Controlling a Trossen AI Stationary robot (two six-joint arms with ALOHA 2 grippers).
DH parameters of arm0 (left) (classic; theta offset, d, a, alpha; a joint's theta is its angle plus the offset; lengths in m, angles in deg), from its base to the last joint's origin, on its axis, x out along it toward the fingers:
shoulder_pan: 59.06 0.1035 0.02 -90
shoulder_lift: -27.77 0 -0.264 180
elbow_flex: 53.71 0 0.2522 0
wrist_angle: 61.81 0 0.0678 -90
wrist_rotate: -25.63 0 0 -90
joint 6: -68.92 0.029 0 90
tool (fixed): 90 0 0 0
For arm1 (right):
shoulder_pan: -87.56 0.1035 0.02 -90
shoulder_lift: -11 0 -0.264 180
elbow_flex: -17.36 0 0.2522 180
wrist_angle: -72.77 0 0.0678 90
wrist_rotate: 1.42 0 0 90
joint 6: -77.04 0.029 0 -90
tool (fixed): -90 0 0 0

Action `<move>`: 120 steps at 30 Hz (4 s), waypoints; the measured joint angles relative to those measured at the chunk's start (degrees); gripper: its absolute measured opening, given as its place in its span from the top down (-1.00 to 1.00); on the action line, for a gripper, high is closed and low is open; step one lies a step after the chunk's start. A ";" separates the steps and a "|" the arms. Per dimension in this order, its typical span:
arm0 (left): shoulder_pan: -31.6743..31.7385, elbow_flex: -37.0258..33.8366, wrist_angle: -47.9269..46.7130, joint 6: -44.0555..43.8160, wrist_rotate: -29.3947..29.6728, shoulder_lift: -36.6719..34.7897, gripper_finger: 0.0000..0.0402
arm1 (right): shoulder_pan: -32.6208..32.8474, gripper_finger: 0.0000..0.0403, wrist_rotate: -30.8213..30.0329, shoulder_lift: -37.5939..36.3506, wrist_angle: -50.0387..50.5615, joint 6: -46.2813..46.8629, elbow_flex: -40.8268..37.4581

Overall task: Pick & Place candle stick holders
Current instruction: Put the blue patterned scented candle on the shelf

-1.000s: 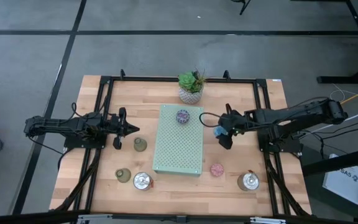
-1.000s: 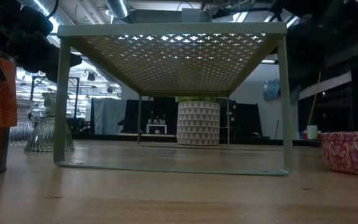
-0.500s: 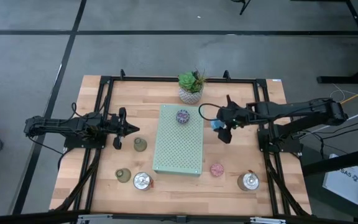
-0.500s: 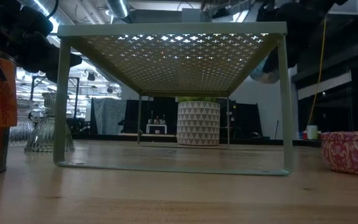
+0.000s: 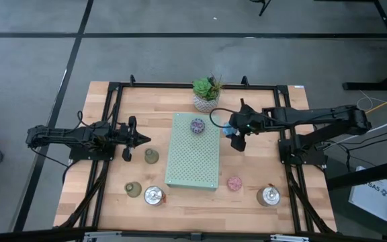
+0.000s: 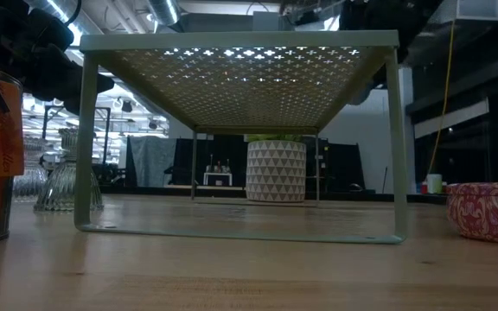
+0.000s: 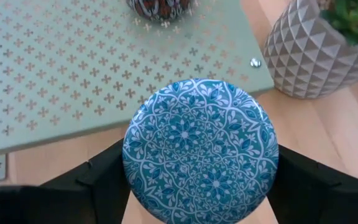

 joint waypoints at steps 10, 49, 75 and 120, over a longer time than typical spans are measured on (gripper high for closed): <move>0.00 0.00 0.00 0.00 0.00 0.00 0.97 | -0.02 -0.49 0.01 7.84 -0.23 -5.78 7.02; 0.02 0.00 0.01 0.01 0.00 0.00 0.97 | -3.08 -0.59 0.63 18.51 -4.17 -10.05 11.86; 0.01 0.00 0.00 0.01 0.00 0.00 0.97 | -2.64 -0.63 3.15 18.53 -6.71 -13.86 11.77; 0.00 0.00 0.00 0.01 0.00 0.00 0.97 | -2.51 -0.66 4.06 18.51 -7.85 -16.08 11.77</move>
